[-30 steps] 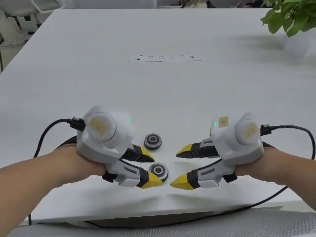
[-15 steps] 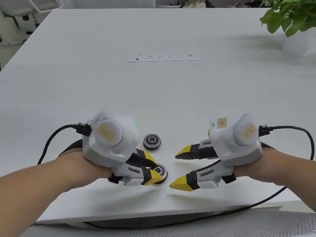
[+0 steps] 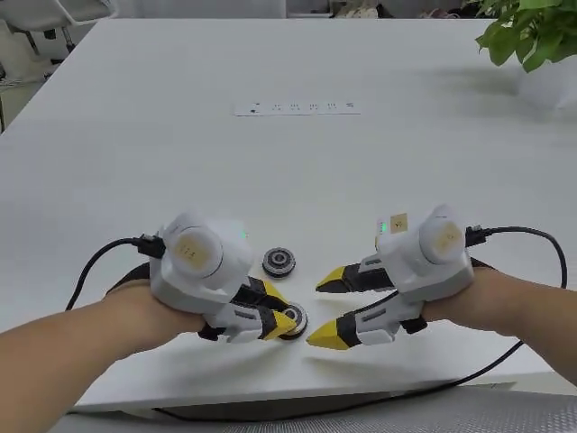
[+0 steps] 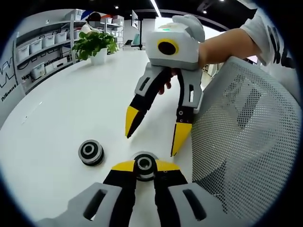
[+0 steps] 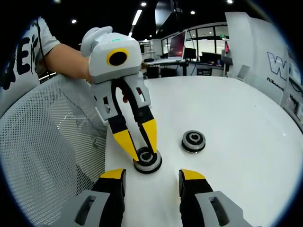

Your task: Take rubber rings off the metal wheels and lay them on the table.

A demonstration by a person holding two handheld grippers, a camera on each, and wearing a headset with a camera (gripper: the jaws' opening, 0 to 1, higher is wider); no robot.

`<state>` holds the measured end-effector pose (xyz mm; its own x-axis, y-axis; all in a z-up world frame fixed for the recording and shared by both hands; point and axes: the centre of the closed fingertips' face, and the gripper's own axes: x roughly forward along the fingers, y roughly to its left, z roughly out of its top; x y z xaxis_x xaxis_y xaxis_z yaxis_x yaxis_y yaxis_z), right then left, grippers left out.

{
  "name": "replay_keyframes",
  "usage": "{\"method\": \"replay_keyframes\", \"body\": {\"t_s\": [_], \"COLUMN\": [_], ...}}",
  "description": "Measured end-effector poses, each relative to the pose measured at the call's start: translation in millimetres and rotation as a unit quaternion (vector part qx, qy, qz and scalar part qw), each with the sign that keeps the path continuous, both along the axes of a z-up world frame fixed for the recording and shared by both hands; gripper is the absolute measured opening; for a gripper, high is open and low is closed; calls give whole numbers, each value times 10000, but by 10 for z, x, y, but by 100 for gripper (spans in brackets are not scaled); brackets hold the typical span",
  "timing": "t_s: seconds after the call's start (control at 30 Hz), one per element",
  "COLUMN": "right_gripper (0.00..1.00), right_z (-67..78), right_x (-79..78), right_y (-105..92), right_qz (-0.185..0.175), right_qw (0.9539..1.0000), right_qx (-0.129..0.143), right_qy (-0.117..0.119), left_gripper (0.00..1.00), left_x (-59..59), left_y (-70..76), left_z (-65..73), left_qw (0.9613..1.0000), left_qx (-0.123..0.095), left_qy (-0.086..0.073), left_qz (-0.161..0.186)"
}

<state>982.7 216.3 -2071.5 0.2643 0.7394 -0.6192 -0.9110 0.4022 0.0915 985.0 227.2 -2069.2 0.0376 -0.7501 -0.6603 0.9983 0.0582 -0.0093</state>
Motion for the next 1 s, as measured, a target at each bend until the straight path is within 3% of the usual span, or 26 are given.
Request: {"method": "replay_keyframes", "body": {"t_s": [0.1, 0.47, 1.0], "right_gripper": [43, 38, 26], "right_z": [20, -79, -131], "right_x": [17, -14, 9], "right_y": [47, 175, 183], "right_qz": [69, 225, -53], "right_qw": [10000, 9997, 9999], "right_qx": [2, -102, 58], "right_qy": [-24, -28, 110], "left_gripper": [9, 9, 9], "left_x": [-4, 8, 17], "left_y": [-1, -1, -8], "left_z": [-2, 6, 4], "left_qw": [9996, 9997, 9997], "left_qx": [51, -23, -61], "left_qy": [-238, -224, -235], "left_qz": [-116, -19, 19]}}
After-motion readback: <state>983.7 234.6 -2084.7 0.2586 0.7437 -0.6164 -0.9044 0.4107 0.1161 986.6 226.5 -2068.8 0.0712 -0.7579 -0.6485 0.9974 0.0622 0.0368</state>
